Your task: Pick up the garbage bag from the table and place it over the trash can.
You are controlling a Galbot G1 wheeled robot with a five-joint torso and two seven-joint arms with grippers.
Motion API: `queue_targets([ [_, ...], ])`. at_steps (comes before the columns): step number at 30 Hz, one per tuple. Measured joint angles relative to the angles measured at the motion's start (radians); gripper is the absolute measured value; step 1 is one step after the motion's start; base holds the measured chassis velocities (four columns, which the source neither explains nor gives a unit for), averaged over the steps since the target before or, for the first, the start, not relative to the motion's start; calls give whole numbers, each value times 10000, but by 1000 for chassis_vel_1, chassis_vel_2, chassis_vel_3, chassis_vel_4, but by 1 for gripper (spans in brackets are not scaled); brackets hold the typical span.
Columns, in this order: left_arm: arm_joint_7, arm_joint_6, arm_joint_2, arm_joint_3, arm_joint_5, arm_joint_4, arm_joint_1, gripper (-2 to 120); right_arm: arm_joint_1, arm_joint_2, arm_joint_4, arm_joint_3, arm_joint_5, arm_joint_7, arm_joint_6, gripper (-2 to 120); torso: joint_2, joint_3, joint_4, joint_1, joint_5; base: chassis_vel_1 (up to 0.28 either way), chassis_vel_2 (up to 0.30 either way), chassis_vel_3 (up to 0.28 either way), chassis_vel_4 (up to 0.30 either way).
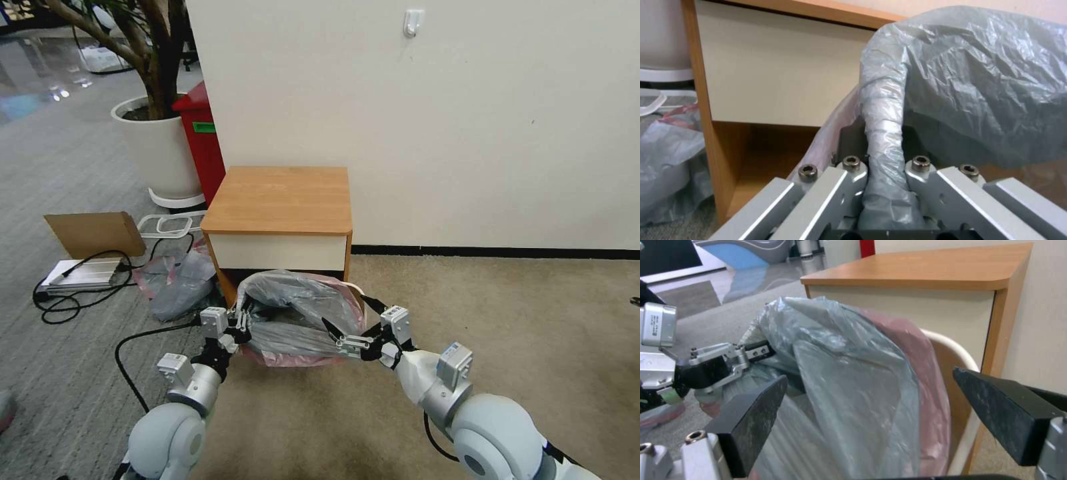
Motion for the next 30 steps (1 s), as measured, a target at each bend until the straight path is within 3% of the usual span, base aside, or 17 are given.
queue_targets([
  [16, 164, -145, 6, 40, 94, -16, 47, 5, 220, -164, 27, -139, 1252, 336, -533, 96, 0, 0, 0, 0, 0, 0, 0, 0, 0],
  [30, 372, -322, 26, 91, 431, 7, 66, 5, 946, -681, 303, -327, 4222, 1403, -1381, 97, 0, 0, 0, -1, 0, 0, 0, 0, 0],
])
